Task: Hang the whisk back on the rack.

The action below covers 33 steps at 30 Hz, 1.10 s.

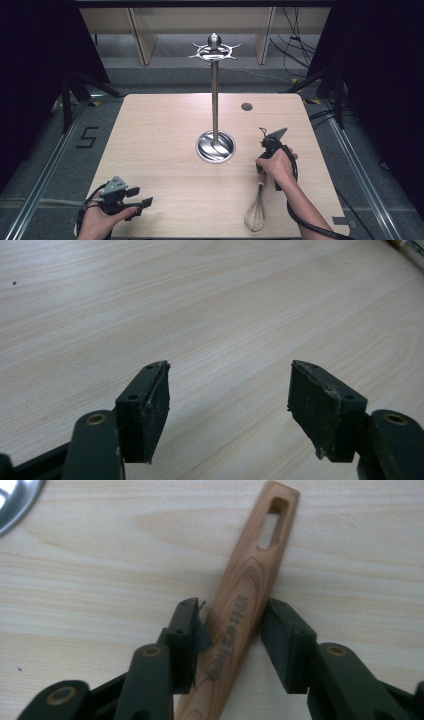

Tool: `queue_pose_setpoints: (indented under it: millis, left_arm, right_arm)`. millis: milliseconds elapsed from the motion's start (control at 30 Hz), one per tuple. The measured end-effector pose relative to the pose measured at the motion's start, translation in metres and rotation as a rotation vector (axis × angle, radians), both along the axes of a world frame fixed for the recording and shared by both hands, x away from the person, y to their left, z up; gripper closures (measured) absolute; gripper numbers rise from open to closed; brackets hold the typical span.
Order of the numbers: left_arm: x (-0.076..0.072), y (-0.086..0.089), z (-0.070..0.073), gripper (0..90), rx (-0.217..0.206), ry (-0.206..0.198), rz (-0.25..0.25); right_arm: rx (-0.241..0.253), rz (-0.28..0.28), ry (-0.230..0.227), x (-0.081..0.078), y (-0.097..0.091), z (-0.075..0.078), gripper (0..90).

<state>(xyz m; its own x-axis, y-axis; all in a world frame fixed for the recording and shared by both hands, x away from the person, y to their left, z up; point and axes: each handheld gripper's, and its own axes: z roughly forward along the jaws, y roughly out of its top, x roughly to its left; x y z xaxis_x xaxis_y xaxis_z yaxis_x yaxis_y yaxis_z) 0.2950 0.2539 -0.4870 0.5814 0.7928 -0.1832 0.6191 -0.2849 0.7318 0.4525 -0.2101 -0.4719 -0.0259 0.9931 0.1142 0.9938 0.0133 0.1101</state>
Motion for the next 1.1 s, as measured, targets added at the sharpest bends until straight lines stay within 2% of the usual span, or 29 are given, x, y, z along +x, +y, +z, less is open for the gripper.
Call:
queue_pose_setpoints:
  millis: [33, 100, 167, 233, 300, 333, 367, 433, 500, 533, 633, 733, 800, 833, 867, 900, 933, 967, 1033, 1067, 1100]
  left_arm:
    - [0.000, -0.003, -0.001, 32.2, -0.041, -0.006, 0.030]
    - [0.000, -0.003, -0.001, 32.2, -0.041, -0.003, 0.028]
    - [0.000, -0.003, -0.001, 32.2, -0.031, -0.002, 0.023]
    - [0.000, -0.003, -0.001, 32.2, -0.031, -0.002, 0.024]
    - [0.000, 0.001, 0.000, 32.2, 0.012, 0.007, -0.009]
    - [0.000, 0.001, 0.000, 32.2, 0.012, 0.004, -0.010]
    - [0.000, 0.001, 0.000, 32.2, 0.011, 0.003, -0.010]
    - [0.000, -0.001, -0.001, 32.2, -0.015, 0.004, 0.013]
    - [0.000, -0.001, -0.001, 32.2, -0.015, 0.005, 0.013]
    - [-0.001, -0.002, -0.001, 32.2, -0.029, 0.000, 0.021]
    - [-0.001, -0.003, -0.002, 32.2, -0.039, -0.007, 0.028]
    - [-0.001, -0.002, -0.002, 32.3, -0.041, -0.006, 0.028]
    - [-0.001, -0.002, -0.002, 32.3, -0.039, -0.004, 0.028]
    - [-0.001, -0.002, -0.002, 32.3, -0.039, -0.005, 0.028]
    - [-0.001, -0.002, -0.002, 32.3, -0.039, -0.005, 0.028]
    - [-0.001, -0.002, -0.002, 32.3, -0.039, -0.006, 0.028]
    - [-0.001, -0.002, -0.002, 32.3, -0.038, -0.006, 0.028]
    - [-0.001, -0.002, -0.002, 32.3, -0.038, -0.005, 0.028]
    - [-0.001, -0.002, -0.002, 32.3, -0.038, -0.005, 0.030]
    - [0.000, 0.000, -0.001, 32.3, -0.006, -0.004, 0.011]
    - [0.000, 0.002, -0.001, 32.3, 0.009, -0.006, 0.008]
  right_arm:
    - [-0.007, 0.001, 0.007, 0.000, 0.000, 0.000, 61.5]
    - [-0.002, -0.025, 0.010, 0.001, 0.001, 0.001, 63.9]
    - [-0.016, 0.012, 0.011, 0.000, -0.003, 0.001, 65.9]
    - [-0.025, 0.017, 0.009, 0.000, -0.003, 0.001, 67.7]
    - [-0.029, 0.033, 0.001, 0.000, -0.004, 0.001, 68.1]
    - [-0.028, 0.035, 0.001, 0.000, -0.004, 0.001, 68.1]
    - [-0.018, 0.010, 0.002, 0.001, -0.002, 0.001, 68.2]
    - [-0.021, 0.012, 0.003, 0.001, -0.002, 0.001, 68.1]
    - [-0.018, 0.023, 0.000, 0.001, -0.001, 0.002, 68.1]
    - [-0.021, 0.040, -0.006, 0.001, -0.002, 0.001, 68.1]
    - [-0.019, 0.038, 0.000, 0.002, 0.000, 0.002, 68.1]
    - [-0.013, 0.076, -0.012, 0.001, -0.001, 0.003, 68.1]
    - [-0.008, 0.086, -0.026, 0.000, -0.001, 0.005, 68.2]
    - [0.000, 0.091, -0.048, -0.001, -0.001, 0.007, 68.2]
    - [-0.002, 0.121, -0.057, -0.001, -0.003, 0.009, 68.2]
    - [0.007, 0.110, -0.069, -0.002, -0.003, 0.011, 68.2]
    - [0.008, 0.128, -0.091, -0.003, -0.003, 0.012, 68.2]
    - [0.002, 0.140, -0.091, -0.003, -0.004, 0.015, 68.2]
    - [0.032, 0.155, -0.117, -0.005, -0.005, 0.020, 68.2]
    - [0.031, 0.158, -0.130, -0.006, -0.005, 0.022, 68.2]
    - [0.025, 0.198, -0.170, -0.006, -0.008, 0.023, 68.3]
